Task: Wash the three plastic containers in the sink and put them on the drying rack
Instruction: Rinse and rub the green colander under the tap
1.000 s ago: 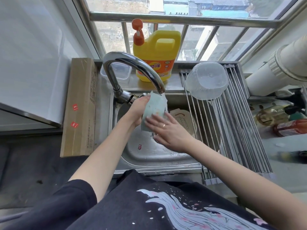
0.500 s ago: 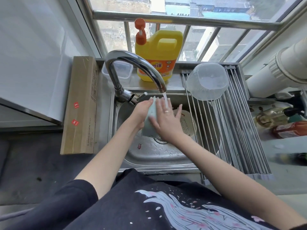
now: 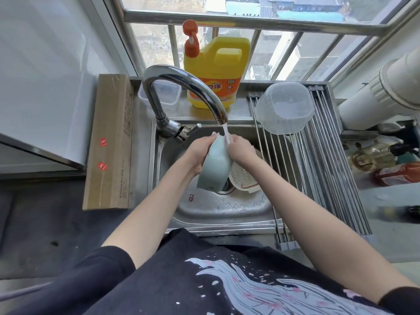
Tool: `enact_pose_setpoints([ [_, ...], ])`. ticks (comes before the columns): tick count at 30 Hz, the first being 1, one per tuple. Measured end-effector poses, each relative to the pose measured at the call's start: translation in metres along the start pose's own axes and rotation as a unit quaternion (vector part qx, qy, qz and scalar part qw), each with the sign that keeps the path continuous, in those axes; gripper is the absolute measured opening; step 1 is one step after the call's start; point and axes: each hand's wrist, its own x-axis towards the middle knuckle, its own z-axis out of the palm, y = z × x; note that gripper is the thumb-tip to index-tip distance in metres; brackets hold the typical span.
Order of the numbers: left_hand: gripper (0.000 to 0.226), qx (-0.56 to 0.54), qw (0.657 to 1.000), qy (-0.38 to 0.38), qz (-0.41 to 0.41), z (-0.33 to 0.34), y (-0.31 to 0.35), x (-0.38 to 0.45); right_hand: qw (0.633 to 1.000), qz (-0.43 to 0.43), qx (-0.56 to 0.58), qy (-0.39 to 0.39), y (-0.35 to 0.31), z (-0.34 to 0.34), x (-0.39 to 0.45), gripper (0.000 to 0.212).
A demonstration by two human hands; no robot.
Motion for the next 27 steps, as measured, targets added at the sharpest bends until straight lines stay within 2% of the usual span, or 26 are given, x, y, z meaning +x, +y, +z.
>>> enact_pose_setpoints([
  [3,0.037,-0.027,0.999,0.026,-0.014,0.01,0.014,0.004,0.984,-0.075,-0.141,0.077,-0.008,0.003,-0.01,0.042],
  [9,0.035,-0.042,0.997,0.05,-0.043,0.026,0.023,0.008,0.945,-0.169,-0.239,0.148,0.004,0.025,-0.037,0.055],
  [12,0.037,-0.056,0.995,0.059,-0.059,0.028,0.02,0.005,0.934,-0.21,-0.23,0.178,0.012,0.026,-0.042,0.064],
  [15,0.042,-0.059,0.994,0.066,-0.058,0.028,0.018,0.003,0.934,-0.202,-0.174,0.237,0.007,0.027,-0.04,0.055],
  [18,0.039,-0.054,0.995,0.055,-0.059,0.028,0.01,-0.002,0.971,-0.094,-0.092,0.202,-0.007,0.02,-0.025,0.037],
  [20,0.04,-0.057,0.995,0.046,-0.067,0.025,0.003,-0.008,0.991,0.001,0.045,0.13,-0.007,0.005,-0.008,0.035],
  [22,0.043,-0.071,0.995,0.031,-0.069,0.019,0.003,-0.012,0.979,0.037,0.193,0.059,-0.001,-0.011,-0.002,0.038],
  [23,0.043,-0.077,0.994,0.03,-0.065,0.016,0.005,-0.012,0.974,0.036,0.219,0.038,0.001,-0.015,-0.004,0.041],
  [25,0.044,-0.084,0.994,0.036,-0.059,0.015,0.013,-0.013,0.985,0.009,0.172,0.023,0.005,-0.016,-0.012,0.048],
  [27,0.046,-0.075,0.995,0.043,-0.059,0.019,0.02,-0.013,0.998,-0.027,0.041,0.03,0.007,-0.012,-0.018,0.048],
])
